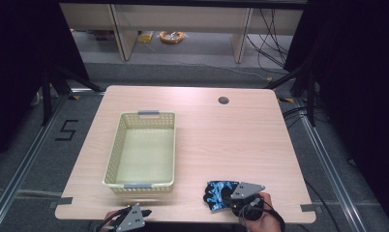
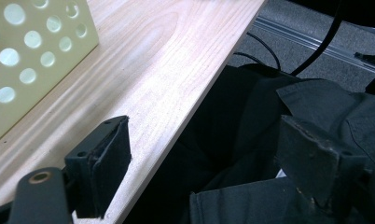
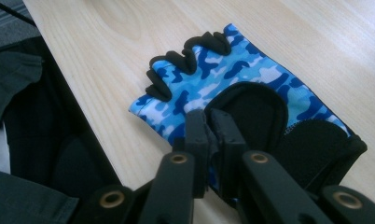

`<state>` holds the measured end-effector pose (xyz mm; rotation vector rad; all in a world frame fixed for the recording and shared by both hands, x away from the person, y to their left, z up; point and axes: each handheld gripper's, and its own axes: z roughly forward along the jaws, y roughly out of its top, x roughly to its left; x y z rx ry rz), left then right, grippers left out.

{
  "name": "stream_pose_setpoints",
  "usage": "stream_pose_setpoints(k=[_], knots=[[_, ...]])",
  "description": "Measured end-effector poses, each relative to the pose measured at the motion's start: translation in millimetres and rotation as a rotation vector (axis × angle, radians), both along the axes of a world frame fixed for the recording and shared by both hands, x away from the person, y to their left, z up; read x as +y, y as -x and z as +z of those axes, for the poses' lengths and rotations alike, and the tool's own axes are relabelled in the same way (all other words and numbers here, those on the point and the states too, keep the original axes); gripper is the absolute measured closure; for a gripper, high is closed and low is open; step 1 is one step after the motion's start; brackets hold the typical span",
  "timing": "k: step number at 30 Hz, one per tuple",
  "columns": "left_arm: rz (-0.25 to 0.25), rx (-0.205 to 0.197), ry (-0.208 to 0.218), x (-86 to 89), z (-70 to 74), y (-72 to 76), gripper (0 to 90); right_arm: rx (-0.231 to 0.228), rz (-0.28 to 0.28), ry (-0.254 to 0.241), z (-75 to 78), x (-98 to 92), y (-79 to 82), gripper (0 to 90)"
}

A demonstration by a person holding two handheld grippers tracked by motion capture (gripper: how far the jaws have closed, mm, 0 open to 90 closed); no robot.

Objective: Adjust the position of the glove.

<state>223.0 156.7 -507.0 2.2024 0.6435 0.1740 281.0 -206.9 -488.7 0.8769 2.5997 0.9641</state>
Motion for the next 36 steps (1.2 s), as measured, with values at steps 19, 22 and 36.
stream_pose_setpoints(k=[19, 22, 36], knots=[[-0.03, -0.029, 0.07, -42.2, 7.1, -14.9, 24.2, 0.044, -0.374, -0.201, 8.1, -62.2, -9.8, 54.3], [-0.043, -0.05, 0.061, -61.1, 9.5, -24.3, 24.5, 0.053, -0.386, -0.235, 7.4, -63.9, -11.8, 52.0], [-0.095, -0.124, -0.064, -125.7, 15.3, -60.8, 29.2, 0.108, -0.393, -0.235, -0.8, -64.9, -16.4, 54.4]])
